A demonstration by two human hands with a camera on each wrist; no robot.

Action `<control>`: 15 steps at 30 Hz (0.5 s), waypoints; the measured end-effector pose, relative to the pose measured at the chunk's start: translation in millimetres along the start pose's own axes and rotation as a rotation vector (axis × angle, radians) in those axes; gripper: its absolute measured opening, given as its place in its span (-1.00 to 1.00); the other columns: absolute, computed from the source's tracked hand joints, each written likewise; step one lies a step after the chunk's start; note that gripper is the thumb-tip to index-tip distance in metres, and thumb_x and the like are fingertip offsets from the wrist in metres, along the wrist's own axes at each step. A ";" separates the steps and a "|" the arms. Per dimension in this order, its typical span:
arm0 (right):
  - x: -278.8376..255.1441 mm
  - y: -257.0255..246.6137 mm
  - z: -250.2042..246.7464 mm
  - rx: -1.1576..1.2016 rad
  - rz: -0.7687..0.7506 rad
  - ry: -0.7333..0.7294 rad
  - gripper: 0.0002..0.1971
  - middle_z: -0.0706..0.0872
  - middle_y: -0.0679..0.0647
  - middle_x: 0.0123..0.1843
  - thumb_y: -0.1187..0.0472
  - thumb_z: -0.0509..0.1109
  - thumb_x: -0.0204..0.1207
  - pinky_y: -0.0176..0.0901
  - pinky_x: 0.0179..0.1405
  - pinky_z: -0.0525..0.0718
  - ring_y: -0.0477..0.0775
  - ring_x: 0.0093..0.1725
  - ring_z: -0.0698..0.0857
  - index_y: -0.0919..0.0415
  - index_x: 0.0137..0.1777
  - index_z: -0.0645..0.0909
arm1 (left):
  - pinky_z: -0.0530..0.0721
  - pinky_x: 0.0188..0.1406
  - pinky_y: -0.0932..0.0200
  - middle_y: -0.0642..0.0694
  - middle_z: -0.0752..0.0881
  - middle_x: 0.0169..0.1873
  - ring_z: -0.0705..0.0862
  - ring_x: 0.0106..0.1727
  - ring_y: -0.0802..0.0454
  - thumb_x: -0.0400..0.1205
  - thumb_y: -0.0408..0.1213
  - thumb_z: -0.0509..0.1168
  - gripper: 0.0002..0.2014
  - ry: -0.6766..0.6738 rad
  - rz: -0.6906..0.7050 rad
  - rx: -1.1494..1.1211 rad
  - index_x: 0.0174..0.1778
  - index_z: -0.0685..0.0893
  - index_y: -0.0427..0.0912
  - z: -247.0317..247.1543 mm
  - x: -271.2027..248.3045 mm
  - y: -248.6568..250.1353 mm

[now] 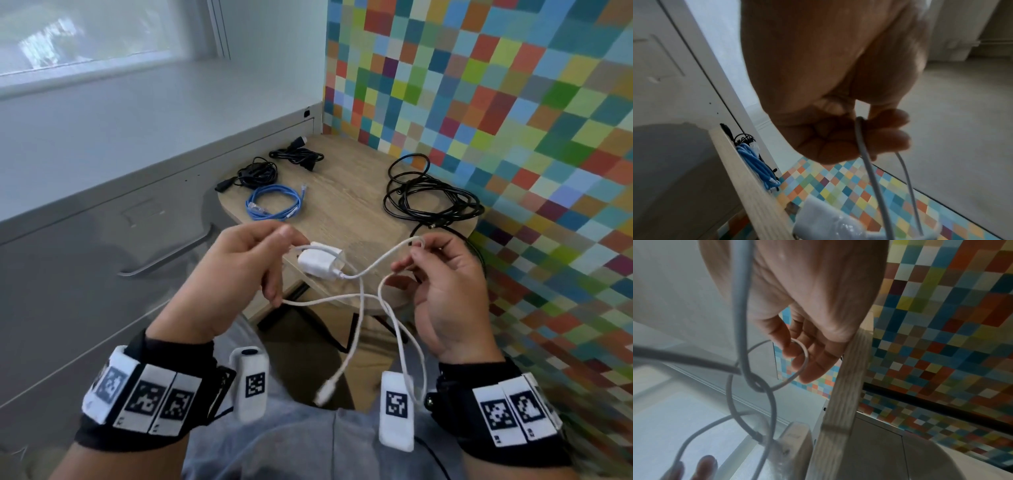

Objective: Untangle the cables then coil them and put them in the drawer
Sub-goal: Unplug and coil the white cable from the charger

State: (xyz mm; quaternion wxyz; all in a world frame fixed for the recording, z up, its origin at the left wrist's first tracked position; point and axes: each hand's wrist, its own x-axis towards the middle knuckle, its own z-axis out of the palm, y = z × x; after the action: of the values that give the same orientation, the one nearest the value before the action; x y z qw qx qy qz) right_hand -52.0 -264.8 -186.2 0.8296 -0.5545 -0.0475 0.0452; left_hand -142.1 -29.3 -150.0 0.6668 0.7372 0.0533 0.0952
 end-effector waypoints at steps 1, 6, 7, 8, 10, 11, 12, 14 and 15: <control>0.2 -0.7 0.2 -0.003 -0.001 0.003 -0.75 0.64 0.09 -0.29 0.48 0.27 0.71 0.01 -0.23 0.74 0.10 -0.24 0.69 0.17 -0.11 0.63 | 0.57 -0.45 0.13 -0.12 0.47 -0.68 0.50 -0.63 -0.06 0.78 -0.10 0.26 -0.71 0.007 0.031 0.073 -0.10 0.84 -0.07 0.1 -0.2 -1.2; 1.1 -5.0 -1.0 0.081 0.047 0.019 -0.70 0.54 0.07 -0.29 0.44 0.21 0.75 0.17 -0.19 0.80 0.05 -0.24 0.65 0.13 -0.12 0.65 | 0.59 -0.39 0.14 -0.06 0.58 -0.51 0.55 -0.50 -0.01 0.81 -0.29 0.24 -0.68 0.343 0.197 -0.323 -0.26 0.74 -0.04 -4.2 9.9 0.0; 1.2 -5.1 -0.8 0.095 0.053 0.018 -0.71 0.54 0.07 -0.29 0.42 0.21 0.76 0.15 -0.20 0.81 0.05 -0.23 0.66 0.13 -0.11 0.65 | 0.59 -0.37 0.14 -0.06 0.56 -0.50 0.53 -0.48 0.00 0.82 -0.30 0.21 -0.68 0.389 0.196 -0.439 -0.24 0.72 -0.08 -6.8 11.8 1.2; 1.2 -5.1 -0.1 0.098 0.052 0.012 -0.73 0.54 0.06 -0.29 0.40 0.22 0.77 0.12 -0.23 0.81 0.04 -0.23 0.66 0.13 -0.11 0.65 | 0.58 -0.37 0.15 -0.06 0.52 -0.50 0.49 -0.47 0.01 0.82 -0.29 0.20 -0.70 0.405 0.189 -0.503 -0.21 0.71 -0.11 -9.8 12.4 1.3; 0.9 -4.1 1.8 0.079 0.029 -0.017 -0.81 0.57 0.01 -0.30 0.33 0.29 0.75 0.11 -0.24 0.83 0.02 -0.22 0.65 0.15 -0.10 0.64 | 0.53 -0.42 0.13 -0.05 0.42 -0.56 0.39 -0.53 -0.01 0.81 -0.19 0.22 -0.73 0.350 0.152 -0.409 -0.12 0.75 -0.16 -14.7 10.1 -0.1; 0.5 -3.5 2.8 0.062 0.011 -0.028 -0.86 0.59 -0.01 -0.32 0.28 0.35 0.70 0.12 -0.23 0.83 0.01 -0.23 0.64 0.16 -0.11 0.64 | 0.51 -0.45 0.13 -0.03 0.38 -0.60 0.35 -0.56 -0.01 0.80 -0.13 0.25 -0.72 0.305 0.117 -0.256 -0.09 0.78 -0.16 -16.2 7.4 -0.8; -0.1 -3.0 3.8 0.047 -0.004 -0.031 -0.90 0.60 -0.04 -0.33 0.24 0.39 0.64 0.12 -0.23 0.83 -0.01 -0.24 0.63 0.17 -0.12 0.64 | 0.51 -0.47 0.15 -0.01 0.37 -0.62 0.35 -0.58 0.01 0.79 -0.09 0.30 -0.73 0.263 0.084 -0.076 -0.09 0.81 -0.13 -16.4 4.9 -1.5; -0.8 -1.8 5.2 0.028 -0.010 -0.016 -0.90 0.60 -0.05 -0.36 0.18 0.43 0.56 0.15 -0.20 0.83 -0.03 -0.27 0.64 0.19 -0.15 0.63 | 0.48 -0.50 0.20 0.01 0.42 -0.61 0.40 -0.57 0.08 0.70 -0.04 0.38 -0.78 0.202 0.059 0.158 -0.11 0.86 -0.06 -16.9 1.9 -2.8; -0.8 -1.4 5.5 0.030 -0.002 0.000 -0.88 0.60 -0.05 -0.38 0.18 0.43 0.57 0.20 -0.16 0.83 -0.03 -0.29 0.64 0.18 -0.16 0.63 | 0.47 -0.50 0.18 -0.01 0.45 -0.60 0.42 -0.57 0.08 0.67 -0.03 0.37 -0.78 0.195 0.081 0.157 -0.13 0.85 -0.04 -16.8 1.9 -3.4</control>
State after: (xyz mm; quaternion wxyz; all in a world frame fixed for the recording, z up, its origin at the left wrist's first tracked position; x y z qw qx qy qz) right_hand -53.5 -260.4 -182.9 0.8379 -0.5419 -0.0475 0.0453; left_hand -143.7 -12.1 -151.7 0.5943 0.7758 0.0953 0.1892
